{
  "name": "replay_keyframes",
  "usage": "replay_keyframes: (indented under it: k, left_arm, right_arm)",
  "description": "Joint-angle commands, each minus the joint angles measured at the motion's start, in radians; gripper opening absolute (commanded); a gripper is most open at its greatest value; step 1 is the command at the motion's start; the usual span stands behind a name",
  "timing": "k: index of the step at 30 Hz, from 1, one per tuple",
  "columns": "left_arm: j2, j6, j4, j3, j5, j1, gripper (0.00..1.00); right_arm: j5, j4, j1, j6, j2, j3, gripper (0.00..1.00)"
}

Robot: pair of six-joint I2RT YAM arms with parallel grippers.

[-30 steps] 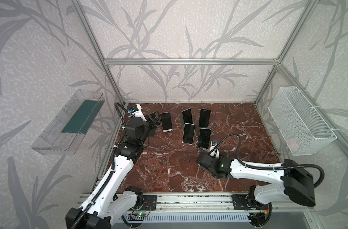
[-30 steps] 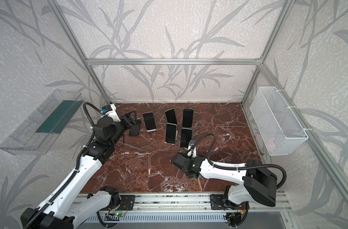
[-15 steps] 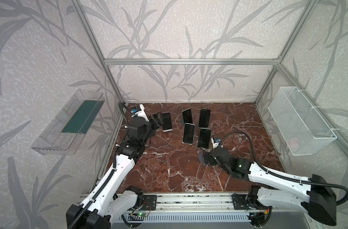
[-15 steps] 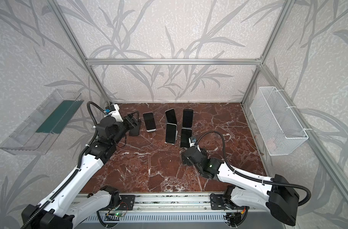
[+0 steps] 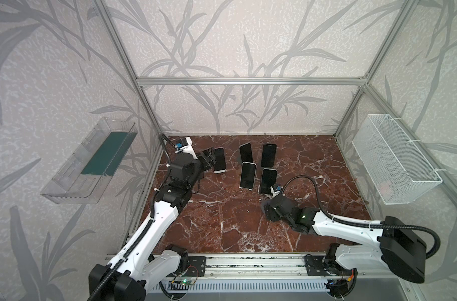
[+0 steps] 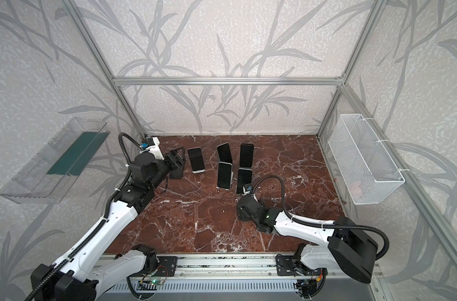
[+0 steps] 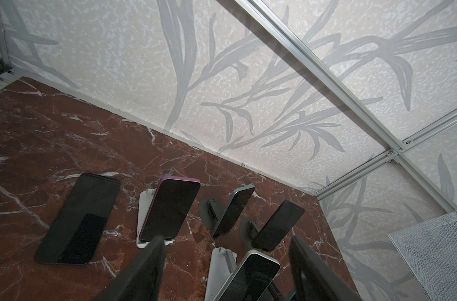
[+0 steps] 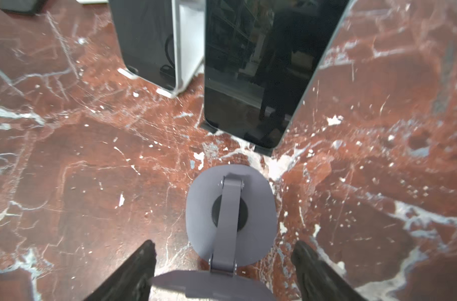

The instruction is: Remove the phone from the phone stand

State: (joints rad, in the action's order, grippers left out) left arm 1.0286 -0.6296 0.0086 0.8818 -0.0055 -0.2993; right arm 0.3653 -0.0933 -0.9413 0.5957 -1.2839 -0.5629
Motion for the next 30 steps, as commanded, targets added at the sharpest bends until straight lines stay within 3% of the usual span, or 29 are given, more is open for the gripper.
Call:
replay_keyframes:
  k: [1,3,6,13,23,26,30]
  left_arm:
    - [0.001,-0.006,0.016,0.004,-0.008,-0.003,0.75]
    - [0.001,0.0,0.013,0.005,-0.014,-0.003,0.75]
    - [0.001,-0.001,0.013,0.005,-0.011,-0.003,0.75]
    - [0.007,0.002,0.014,0.008,-0.005,-0.003,0.75]
    - [-0.024,0.007,0.011,0.013,-0.005,-0.003,0.75]
    - [-0.027,-0.006,0.017,0.013,0.01,-0.003,0.75]
    - [-0.026,-0.018,0.022,0.01,0.022,-0.005,0.75]
  right_arm:
    - [0.014,0.05,0.0,0.019,-0.017,0.006,0.64]
    - [0.017,0.027,-0.001,0.01,-0.017,-0.004,0.49]
    - [0.033,0.012,-0.002,0.009,-0.004,0.002,0.42]
    - [0.033,-0.111,-0.002,0.035,0.143,0.04,0.41]
    - [0.14,-0.517,0.006,0.177,0.473,0.087,0.42]
    - [0.191,-0.566,0.05,0.183,0.506,0.058,0.42]
    - [0.205,-0.454,0.193,0.089,0.505,0.02,0.42]
